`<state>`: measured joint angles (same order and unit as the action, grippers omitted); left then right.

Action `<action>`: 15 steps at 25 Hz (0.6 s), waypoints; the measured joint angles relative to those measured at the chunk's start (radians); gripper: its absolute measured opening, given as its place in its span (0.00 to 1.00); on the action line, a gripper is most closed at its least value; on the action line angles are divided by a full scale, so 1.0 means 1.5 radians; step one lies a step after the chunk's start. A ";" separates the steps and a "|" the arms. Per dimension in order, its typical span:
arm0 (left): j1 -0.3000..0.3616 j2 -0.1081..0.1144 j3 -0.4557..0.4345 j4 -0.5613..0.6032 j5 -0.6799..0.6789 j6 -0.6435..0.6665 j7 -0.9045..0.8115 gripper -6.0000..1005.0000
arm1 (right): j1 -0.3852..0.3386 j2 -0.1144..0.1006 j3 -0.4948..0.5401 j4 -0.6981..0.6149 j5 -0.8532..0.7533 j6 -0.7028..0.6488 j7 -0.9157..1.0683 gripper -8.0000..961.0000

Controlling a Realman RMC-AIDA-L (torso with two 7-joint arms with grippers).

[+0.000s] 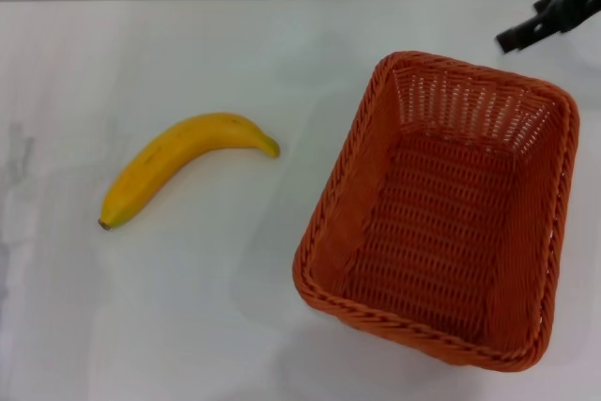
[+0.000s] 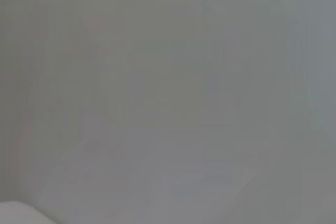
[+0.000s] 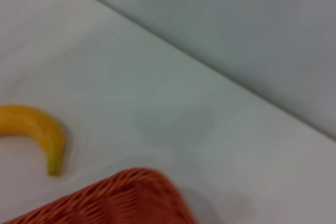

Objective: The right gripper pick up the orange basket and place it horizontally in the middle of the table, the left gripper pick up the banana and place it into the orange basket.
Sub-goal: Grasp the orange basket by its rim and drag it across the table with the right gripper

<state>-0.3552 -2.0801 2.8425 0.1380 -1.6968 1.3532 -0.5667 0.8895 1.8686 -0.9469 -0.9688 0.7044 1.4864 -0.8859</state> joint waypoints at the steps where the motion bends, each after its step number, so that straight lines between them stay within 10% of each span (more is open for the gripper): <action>1: 0.001 0.000 0.000 0.000 0.000 0.000 -0.001 0.87 | 0.002 0.007 -0.001 0.000 -0.008 0.002 0.000 0.89; 15: 0.003 0.000 0.000 0.000 0.000 0.001 -0.002 0.87 | 0.020 0.069 -0.037 0.071 -0.088 -0.075 -0.008 0.86</action>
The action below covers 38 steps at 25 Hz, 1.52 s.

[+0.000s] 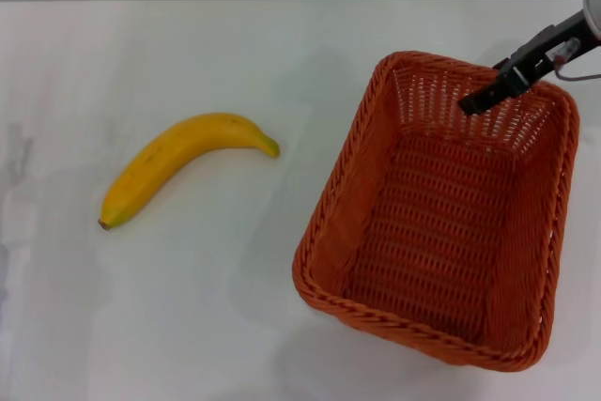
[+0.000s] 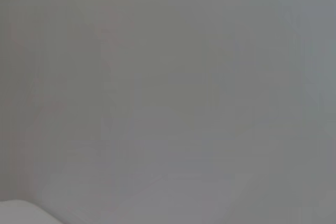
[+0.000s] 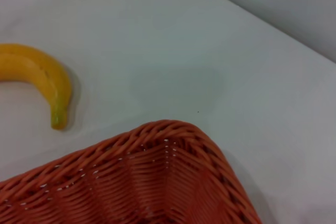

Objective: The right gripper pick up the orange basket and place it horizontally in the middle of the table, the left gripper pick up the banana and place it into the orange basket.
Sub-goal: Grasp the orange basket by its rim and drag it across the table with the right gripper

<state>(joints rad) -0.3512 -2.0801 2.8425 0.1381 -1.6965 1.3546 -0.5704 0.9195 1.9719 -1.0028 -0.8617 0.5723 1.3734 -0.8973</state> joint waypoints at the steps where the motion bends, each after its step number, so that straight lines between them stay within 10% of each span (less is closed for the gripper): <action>1: 0.000 0.000 0.000 0.000 0.000 0.000 0.000 0.87 | 0.002 0.001 -0.004 0.005 -0.001 -0.007 0.000 0.86; 16: 0.000 0.000 0.000 -0.001 0.000 0.000 0.000 0.87 | 0.032 -0.004 -0.008 0.058 -0.034 -0.036 0.007 0.69; 24: -0.006 0.000 0.000 -0.009 0.000 -0.002 0.000 0.87 | 0.033 -0.010 -0.008 0.065 -0.035 -0.035 0.005 0.40; 38: -0.008 0.000 0.000 -0.009 -0.004 -0.003 0.000 0.86 | 0.055 -0.051 0.004 0.115 -0.032 0.002 0.074 0.28</action>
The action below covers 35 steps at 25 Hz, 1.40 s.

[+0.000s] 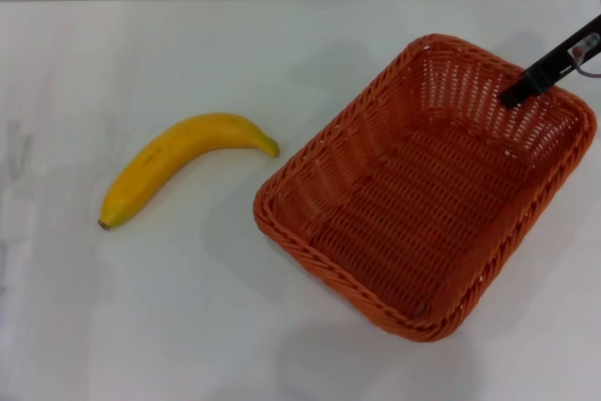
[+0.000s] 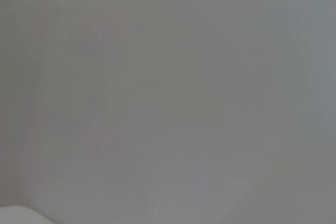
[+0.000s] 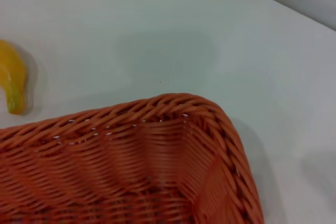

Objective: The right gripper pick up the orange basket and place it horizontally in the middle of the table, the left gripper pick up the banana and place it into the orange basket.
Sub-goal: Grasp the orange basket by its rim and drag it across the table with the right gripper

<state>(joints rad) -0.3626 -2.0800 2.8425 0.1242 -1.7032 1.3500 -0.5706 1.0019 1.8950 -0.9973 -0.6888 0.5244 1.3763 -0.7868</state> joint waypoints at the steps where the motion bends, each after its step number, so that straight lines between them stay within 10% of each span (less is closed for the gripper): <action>1: 0.000 0.000 0.000 0.000 0.000 0.000 0.000 0.86 | 0.001 -0.003 0.006 0.001 0.000 0.008 0.000 0.27; 21: -0.009 0.001 -0.001 -0.017 -0.001 0.001 -0.008 0.86 | 0.015 -0.042 0.185 -0.006 0.017 0.121 0.054 0.18; 35: -0.017 0.002 -0.001 -0.040 0.001 0.001 -0.008 0.85 | -0.098 -0.019 0.265 -0.093 0.123 0.115 0.123 0.18</action>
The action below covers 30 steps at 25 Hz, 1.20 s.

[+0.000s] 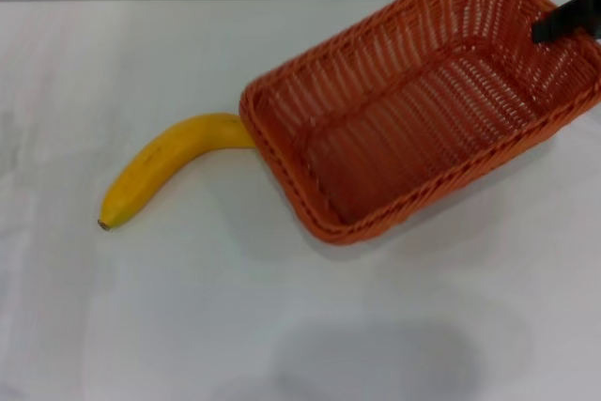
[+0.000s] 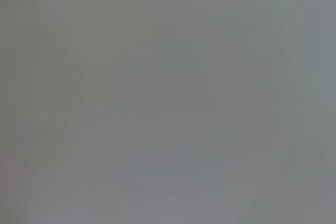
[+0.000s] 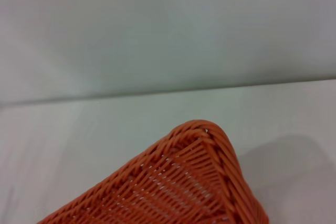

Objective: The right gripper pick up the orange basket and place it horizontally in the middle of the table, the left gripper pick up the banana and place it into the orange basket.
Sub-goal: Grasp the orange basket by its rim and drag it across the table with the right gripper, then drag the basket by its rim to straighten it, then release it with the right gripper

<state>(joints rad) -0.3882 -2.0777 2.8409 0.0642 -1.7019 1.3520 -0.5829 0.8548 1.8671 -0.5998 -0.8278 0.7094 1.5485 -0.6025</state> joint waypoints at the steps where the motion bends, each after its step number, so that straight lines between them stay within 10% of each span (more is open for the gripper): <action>1: -0.002 0.000 0.000 -0.003 0.000 0.000 0.000 0.85 | -0.013 0.004 0.000 -0.011 0.013 -0.001 0.007 0.18; 14: -0.017 0.001 0.001 -0.021 0.004 0.000 0.000 0.85 | -0.165 0.099 -0.022 -0.149 0.128 -0.061 0.071 0.19; 30: -0.020 0.001 0.002 -0.021 0.004 0.002 0.000 0.85 | -0.272 0.102 -0.258 -0.142 0.282 -0.237 0.102 0.19</action>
<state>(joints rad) -0.4181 -2.0769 2.8441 0.0323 -1.6966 1.3545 -0.5829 0.4463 2.0196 -0.9867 -1.0406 1.1320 1.1931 -0.4489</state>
